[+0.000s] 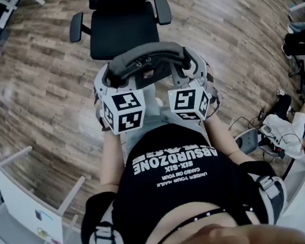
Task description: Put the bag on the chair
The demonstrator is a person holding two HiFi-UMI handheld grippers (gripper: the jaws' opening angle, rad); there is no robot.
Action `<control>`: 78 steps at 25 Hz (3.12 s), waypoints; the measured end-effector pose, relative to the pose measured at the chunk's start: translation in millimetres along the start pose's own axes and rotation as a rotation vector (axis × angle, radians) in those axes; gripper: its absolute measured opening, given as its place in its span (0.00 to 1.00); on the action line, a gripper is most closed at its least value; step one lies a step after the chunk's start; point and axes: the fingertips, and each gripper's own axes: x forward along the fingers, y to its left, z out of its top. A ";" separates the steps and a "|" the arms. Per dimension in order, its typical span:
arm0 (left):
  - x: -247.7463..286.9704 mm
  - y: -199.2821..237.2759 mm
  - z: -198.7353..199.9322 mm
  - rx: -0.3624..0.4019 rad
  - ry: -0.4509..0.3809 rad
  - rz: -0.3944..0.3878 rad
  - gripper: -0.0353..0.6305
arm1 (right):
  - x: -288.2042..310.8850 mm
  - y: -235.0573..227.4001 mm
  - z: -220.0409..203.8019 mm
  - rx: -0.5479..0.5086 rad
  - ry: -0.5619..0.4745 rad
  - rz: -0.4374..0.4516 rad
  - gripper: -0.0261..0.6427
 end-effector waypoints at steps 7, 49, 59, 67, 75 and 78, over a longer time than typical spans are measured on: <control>51.1 10.6 4.8 -0.001 0.041 -0.048 0.45 | 46.4 -6.3 -7.3 0.004 0.044 0.045 0.33; 301.2 180.1 151.5 -0.024 0.040 -0.050 0.45 | 365.3 -93.6 104.3 -0.048 0.021 0.147 0.33; 343.7 197.1 184.0 -0.088 0.065 0.006 0.45 | 428.6 -124.6 122.1 -0.087 -0.021 0.224 0.33; 381.7 204.4 216.9 -0.119 0.077 0.058 0.45 | 478.9 -156.8 132.4 -0.114 -0.065 0.273 0.33; 415.0 205.5 246.4 -0.127 0.071 0.084 0.45 | 516.5 -186.7 135.2 -0.128 -0.104 0.297 0.33; 425.5 208.0 256.0 -0.120 0.064 0.092 0.45 | 528.8 -194.6 136.5 -0.127 -0.119 0.301 0.33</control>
